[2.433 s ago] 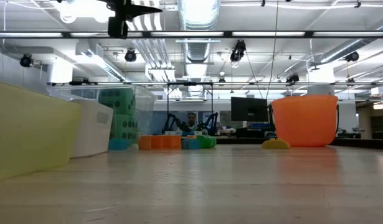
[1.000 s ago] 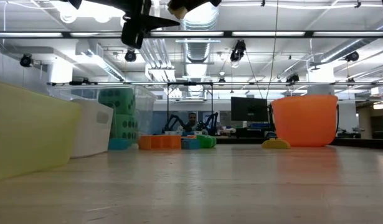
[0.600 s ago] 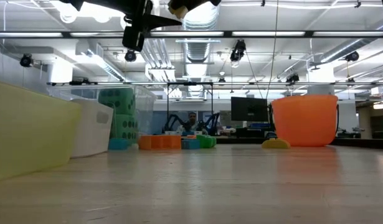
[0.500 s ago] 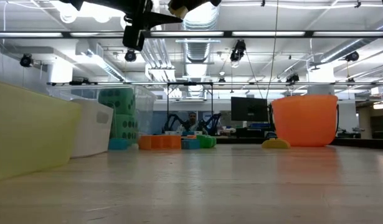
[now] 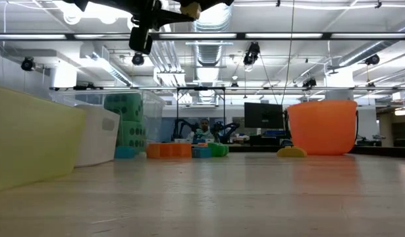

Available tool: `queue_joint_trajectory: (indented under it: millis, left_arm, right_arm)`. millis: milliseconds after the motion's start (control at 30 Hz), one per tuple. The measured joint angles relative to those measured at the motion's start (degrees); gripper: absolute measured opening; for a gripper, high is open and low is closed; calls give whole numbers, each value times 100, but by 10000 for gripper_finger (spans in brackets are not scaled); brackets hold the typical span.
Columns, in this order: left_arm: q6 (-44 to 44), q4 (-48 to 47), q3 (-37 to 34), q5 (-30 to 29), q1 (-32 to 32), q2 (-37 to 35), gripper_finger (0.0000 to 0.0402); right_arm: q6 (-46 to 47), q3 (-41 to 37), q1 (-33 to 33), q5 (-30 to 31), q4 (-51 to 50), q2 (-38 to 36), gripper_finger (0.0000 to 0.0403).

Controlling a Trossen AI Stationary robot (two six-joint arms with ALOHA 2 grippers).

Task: Pick & Place Toys
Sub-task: Put the yellow game piece into the white bin

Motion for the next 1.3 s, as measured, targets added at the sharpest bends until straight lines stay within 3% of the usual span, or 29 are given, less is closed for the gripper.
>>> queue_joint_trajectory:
  millis: [200,433,667,1000,1300]
  left_arm:
    - [44,-1,20,5,0,-1,90]
    - [214,-366,23,215,7,-203,83]
    - [365,-2054,37,266,7,-828,83]
    - [231,-5375,37,284,-16,-1822,83]
    - [-7,-7025,37,450,-325,-1660,83]
  right_arm:
    - [-1,-2,0,0,-8,0,308]
    - [152,-2,115,0,-161,-165,330]
    - [509,-2,282,0,-915,-455,332]
    - [1245,-6,404,0,-2126,-616,332]
    - [1359,-153,455,0,-2202,-619,332]
